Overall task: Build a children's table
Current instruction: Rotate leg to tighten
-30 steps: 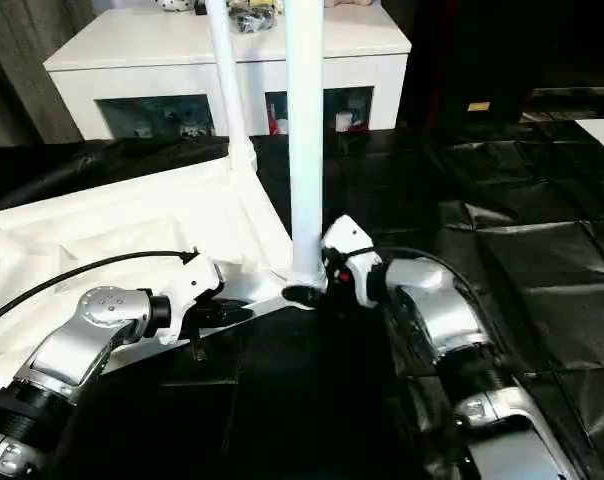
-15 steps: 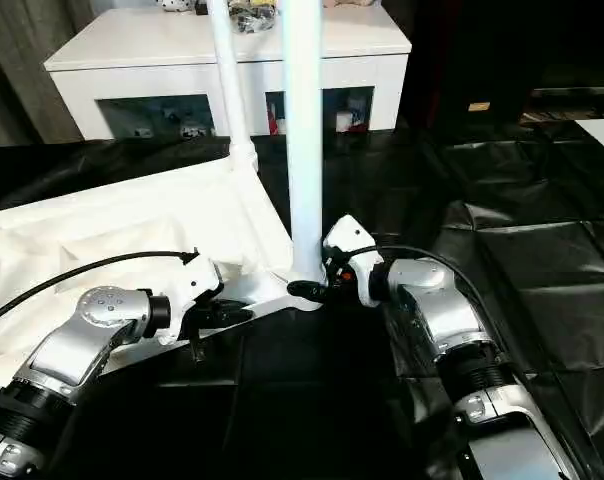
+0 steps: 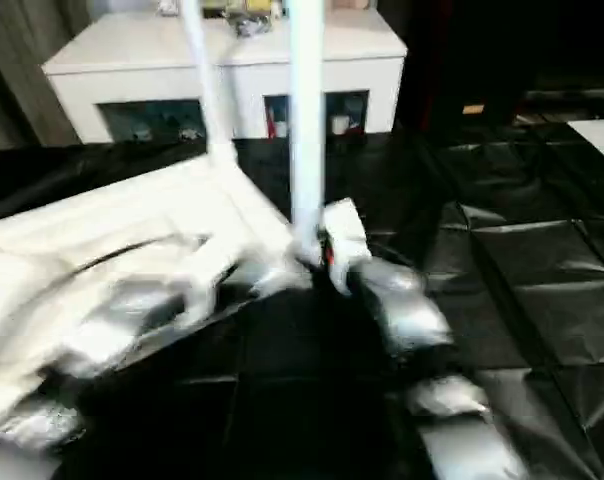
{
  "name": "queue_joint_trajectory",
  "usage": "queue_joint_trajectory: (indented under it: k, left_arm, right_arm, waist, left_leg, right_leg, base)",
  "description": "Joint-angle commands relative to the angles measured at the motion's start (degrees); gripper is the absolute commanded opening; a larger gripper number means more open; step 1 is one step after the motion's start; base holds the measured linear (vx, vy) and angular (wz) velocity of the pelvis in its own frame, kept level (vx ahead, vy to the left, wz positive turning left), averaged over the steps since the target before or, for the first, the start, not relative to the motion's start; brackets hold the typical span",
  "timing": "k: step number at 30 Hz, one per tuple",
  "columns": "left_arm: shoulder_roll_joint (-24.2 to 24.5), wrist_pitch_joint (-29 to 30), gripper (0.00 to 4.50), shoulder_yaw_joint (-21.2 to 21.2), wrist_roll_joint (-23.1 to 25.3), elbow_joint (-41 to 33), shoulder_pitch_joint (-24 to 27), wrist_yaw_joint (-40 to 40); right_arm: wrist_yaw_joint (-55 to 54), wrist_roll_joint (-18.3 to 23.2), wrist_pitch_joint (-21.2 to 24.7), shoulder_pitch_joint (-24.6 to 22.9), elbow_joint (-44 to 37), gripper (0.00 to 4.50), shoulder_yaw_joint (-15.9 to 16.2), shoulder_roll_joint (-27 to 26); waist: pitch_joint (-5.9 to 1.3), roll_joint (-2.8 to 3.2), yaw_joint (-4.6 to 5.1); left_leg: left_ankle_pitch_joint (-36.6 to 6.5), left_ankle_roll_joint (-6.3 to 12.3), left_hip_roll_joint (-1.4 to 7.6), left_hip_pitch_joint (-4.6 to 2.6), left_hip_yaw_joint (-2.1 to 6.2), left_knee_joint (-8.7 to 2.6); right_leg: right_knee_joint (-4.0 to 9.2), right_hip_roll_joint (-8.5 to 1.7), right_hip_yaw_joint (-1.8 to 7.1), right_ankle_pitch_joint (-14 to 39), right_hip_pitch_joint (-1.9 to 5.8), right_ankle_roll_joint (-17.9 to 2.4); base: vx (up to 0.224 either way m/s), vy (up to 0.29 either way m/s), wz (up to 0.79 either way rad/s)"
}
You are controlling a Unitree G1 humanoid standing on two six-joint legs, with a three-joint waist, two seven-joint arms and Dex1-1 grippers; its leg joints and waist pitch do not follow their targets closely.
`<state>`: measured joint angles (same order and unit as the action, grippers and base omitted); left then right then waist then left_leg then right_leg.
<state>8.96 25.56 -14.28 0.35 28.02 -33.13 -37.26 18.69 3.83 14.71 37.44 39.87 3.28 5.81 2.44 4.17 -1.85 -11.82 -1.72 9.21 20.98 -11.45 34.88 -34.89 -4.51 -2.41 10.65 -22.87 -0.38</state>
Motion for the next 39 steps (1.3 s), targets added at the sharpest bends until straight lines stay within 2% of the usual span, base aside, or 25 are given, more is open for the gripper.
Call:
queue_joint_trajectory:
  k: [1, 3, 5, 8, 10, 11, 14, 15, 18, 19, 20, 21, 22, 23, 24, 25, 26, 27, 28, 29, 31, 32, 37, 39]
  left_arm:
    - [-4.1, 1.3, 0.00, 2.3, 0.1, 4.5, -3.3, 9.0]
    - [-5.3, 0.3, 0.00, 2.6, 0.5, 6.6, -4.6, 11.3]
    - [-6.5, -1.1, 0.00, 2.4, 1.2, 9.1, -6.0, 13.5]
    - [-7.0, -1.3, 0.00, 2.1, 1.8, 10.1, -6.4, 13.7]
    - [-7.1, -0.7, 0.00, 2.1, 2.1, 10.2, -6.4, 13.5]
    - [-6.8, 0.4, 0.00, 1.8, 2.3, 9.7, -5.9, 12.7]
    - [-5.0, 2.2, 0.00, 0.9, 2.7, 8.4, -4.8, 10.4]
    - [-3.0, 2.5, 0.00, -0.2, 2.7, 7.2, -3.7, 7.9]
    - [-1.1, 1.1, 0.00, -1.4, 2.5, 5.7, -2.4, 4.7]
    - [-1.1, 1.1, 0.00, -1.4, 2.5, 5.7, -2.4, 4.7]
    - [1.0, -0.8, 0.00, -2.2, 2.3, 4.1, -1.1, 1.4]
    - [2.1, -1.4, 0.00, -2.6, 2.2, 3.1, -0.3, -0.3]
    - [3.9, -2.4, 0.00, -3.1, 2.0, 1.6, 0.9, -2.9]
    - [5.5, -3.3, 0.00, -3.5, 2.0, 0.4, 1.8, -5.0]
    - [5.5, -3.3, 0.00, -3.5, 2.0, 0.4, 1.8, -5.0]
    - [7.9, -7.1, 0.00, -4.1, 1.3, -1.7, 3.4, -9.5]
    - [9.6, -9.5, 0.00, -4.3, 0.2, -3.5, 4.6, -13.1]
    - [11.2, -11.8, 0.00, -4.5, -1.0, -5.5, 5.9, -16.8]
    - [11.4, -11.7, 0.00, -4.6, -1.2, -5.8, 6.0, -17.2]
    - [14.2, -11.1, 0.00, -4.9, -3.5, -9.7, 7.9, -22.4]
    - [15.1, -11.0, 0.00, -5.1, -4.2, -10.9, 8.4, -23.9]
    - [17.2, -9.3, 0.00, -5.4, -6.3, -14.2, 9.6, -27.6]
    - [18.0, -9.5, 0.00, -5.3, -7.3, -15.7, 10.1, -29.6]
    - [18.1, -10.2, 0.00, -5.3, -7.1, -15.5, 10.1, -29.8]
  right_arm:
    - [-9.8, 0.0, 1.9, 0.5, 5.5, 2.65, -1.8, -3.2]
    - [-11.6, -0.3, 1.0, 1.3, 6.7, 2.65, -1.8, -4.2]
    - [-13.6, -0.9, -0.4, 2.5, 8.1, 2.65, -1.2, -5.5]
    - [-14.0, -1.4, -0.9, 3.1, 8.5, 2.65, -0.9, -6.7]
    - [-14.1, -1.9, -1.2, 3.4, 8.9, 2.65, -1.0, -7.2]
    - [-12.9, -1.8, -1.8, 3.3, 8.5, 3.21, -1.1, -7.4]
    - [-10.5, -2.2, -3.7, 2.8, 6.2, 3.43, -0.7, -6.3]
    - [-6.8, -1.7, -4.5, 2.4, 3.6, 3.56, 0.1, -4.5]
    - [-2.3, -1.3, -4.2, 1.5, 0.7, 3.69, 1.2, -2.3]
    - [-2.3, -1.3, -4.2, 1.5, 0.7, 3.69, 1.2, -2.3]
    - [3.2, -0.8, -4.0, -0.1, -2.7, 3.69, 2.9, 0.7]
    - [6.4, -0.4, -3.7, -1.2, -4.8, 3.69, 3.8, 2.5]
    - [11.5, 0.3, -3.3, -2.9, -8.1, 3.69, 5.3, 5.2]
    - [16.0, 1.0, -3.2, -4.4, -10.7, 3.69, 6.4, 7.5]
    - [16.0, 1.0, -3.2, -4.4, -10.7, 3.69, 6.4, 7.5]
    - [21.7, 2.2, -3.4, -6.3, -14.0, 3.69, 7.5, 10.7]
    - [25.3, 3.4, -3.4, -7.6, -16.1, 3.69, 7.9, 12.7]
    - [29.0, 4.6, -3.5, -8.9, -18.1, 3.69, 8.1, 14.6]
    - [29.3, 4.7, -3.4, -9.0, -18.3, 3.69, 8.1, 14.8]
    - [34.0, 6.0, -3.3, -10.4, -20.6, 3.69, 8.4, 17.3]
    - [35.4, 6.3, -3.2, -10.8, -21.3, 3.69, 8.5, 18.0]
    - [39.5, 6.8, -2.9, -11.6, -23.1, 3.69, 9.1, 19.8]
    - [43.6, 7.3, -1.8, -12.5, -25.9, 3.69, 11.2, 21.9]
    - [44.4, 7.0, -1.6, -12.8, -26.4, 3.69, 12.0, 22.5]
  waist:
    - [-3.21, -0.64, 0.14]
    - [-3.47, -0.84, -0.17]
    - [-3.58, -0.93, -0.44]
    - [-3.55, -1.07, -0.78]
    - [-3.49, -1.05, -0.75]
    - [-3.43, -1.26, -0.79]
    - [-3.42, -1.13, -0.67]
    - [-3.36, -0.84, -0.54]
    - [-3.42, -0.99, 0.05]
    - [-3.41, -1.04, 0.36]
    - [-3.45, -1.07, 0.39]
    - [-3.54, -0.98, 0.11]
    - [-3.59, -1.20, -0.03]
    - [-3.52, -1.08, 0.05]
    - [-3.52, -0.97, 0.02]
    - [-3.50, -0.88, 0.06]
    - [-3.52, -0.93, -0.29]
    - [-3.49, -0.75, -0.40]
    - [-3.50, -0.68, -0.46]
    - [-3.35, -0.60, -0.52]
    - [-3.30, -0.39, -0.83]
    - [-3.30, -0.22, -0.87]
    - [-3.15, -0.42, -1.50]
    - [-3.19, -0.56, -1.62]
  left_leg:
    - [-13.9, -0.76, 3.34, -1.44, 1.84, -4.60]
    - [-12.6, -0.11, 3.18, -1.28, 1.73, -4.40]
    - [-10.3, 1.82, 3.06, -0.64, 1.76, -4.25]
    - [-9.3, 3.28, 3.12, -0.37, 1.80, -4.21]
    - [-9.9, 3.41, 3.18, -0.37, 1.88, -4.31]
    - [-10.4, 3.32, 3.25, -0.36, 1.93, -4.39]
    - [-10.9, 3.09, 3.36, -0.34, 2.00, -4.53]
    - [-11.1, 3.14, 3.37, -0.15, 2.12, -4.64]
    - [-10.3, 3.66, 3.32, 0.53, 2.36, -4.65]
    - [-10.2, 3.89, 3.33, 0.49, 2.29, -4.60]
    - [-10.4, 4.02, 3.27, 0.08, 2.08, -4.36]
    - [-9.6, 4.42, 3.22, 0.14, 2.12, -4.18]
    - [-8.2, 5.59, 3.44, 0.39, 2.18, -4.19]
    - [-7.6, 6.28, 3.50, 0.43, 2.14, -4.16]
    - [-8.0, 6.49, 3.51, 0.37, 2.00, -4.04]
    - [-8.5, 6.32, 3.45, 0.18, 1.95, -4.02]
    - [-9.1, 6.19, 3.71, 0.14, 2.08, -4.06]
    - [-8.9, 6.19, 3.98, 0.07, 2.07, -4.22]
    - [-9.0, 6.00, 4.10, -0.11, 1.97, -4.20]
    - [-9.8, 5.51, 4.01, -0.28, 1.81, -4.28]
    - [-10.4, 4.87, 4.38, -0.37, 1.83, -4.52]
    - [-11.2, 4.38, 4.31, -0.64, 1.74, -4.61]
    - [-11.8, 3.34, 4.23, -0.84, 1.54, -4.64]
    - [-11.5, 3.17, 4.14, -0.66, 1.57, -4.57]
  right_leg:
    - [4.98, -3.71, 2.38, 15.9, 1.52, -13.4]
    - [4.80, -3.75, 2.41, 12.5, 1.76, -13.6]
    - [4.54, -3.94, 2.34, 9.5, 2.20, -13.8]
    - [4.53, -4.11, 2.18, 9.6, 2.45, -13.6]
    - [4.64, -4.13, 2.10, 11.3, 2.40, -13.3]
    - [4.68, -4.20, 2.13, 12.7, 2.40, -12.9]
    - [4.67, -4.11, 2.09, 13.1, 2.32, -12.5]
    - [4.57, -4.11, 2.06, 12.6, 2.44, -12.5]
    - [4.33, -4.11, 1.84, 10.5, 3.04, -12.5]
    - [4.26, -4.15, 1.87, 10.2, 2.92, -12.9]
    - [4.60, -4.22, 1.93, 10.8, 2.65, -13.4]
    - [4.53, -4.30, 2.00, 9.8, 3.03, -13.4]
    - [4.11, -4.11, 1.97, 6.7, 3.25, -13.4]
    - [4.05, -3.99, 1.87, 5.7, 3.19, -13.8]
    - [4.03, -4.08, 1.96, 6.0, 2.94, -14.1]
    - [4.23, -4.07, 1.93, 7.3, 2.85, -14.7]
    - [4.21, -4.18, 2.02, 7.8, 3.04, -14.4]
    - [4.07, -4.13, 2.07, 7.2, 2.87, -14.6]
    - [3.98, -3.97, 2.04, 6.8, 2.62, -14.9]
    - [3.96, -3.75, 1.93, 7.2, 2.45, -15.5]
    - [3.76, -3.78, 2.01, 7.4, 2.36, -15.7]
    - [3.77, -3.49, 1.88, 7.5, 2.11, -16.0]
    - [3.89, -3.70, 2.22, 8.1, 2.01, -15.8]
    - [3.90, -3.82, 2.27, 8.1, 2.18, -15.7]
  base:
    - [0.000, 0.000, 0.00]
    - [0.000, 0.000, 0.00]
    - [0.000, 0.000, 0.00]
    - [0.000, 0.000, 0.00]
    - [0.000, 0.000, 0.00]
    - [0.000, 0.000, 0.00]
    - [0.000, 0.000, 0.00]
    - [0.000, 0.000, 0.00]
    - [0.000, 0.000, 0.00]
    - [0.000, 0.000, 0.00]
    - [0.000, 0.000, 0.00]
    - [0.000, 0.000, 0.00]
    - [0.000, 0.000, 0.00]
    - [0.000, 0.000, 0.00]
    - [0.000, 0.000, 0.00]
    - [0.000, 0.000, 0.00]
    - [0.000, 0.000, 0.00]
    - [0.000, 0.000, 0.00]
    - [0.000, 0.000, 0.00]
    - [0.000, 0.000, 0.00]
    - [0.000, 0.000, 0.00]
    - [0.000, 0.000, 0.00]
    - [0.000, 0.000, 0.00]
    - [0.000, 0.000, 0.00]
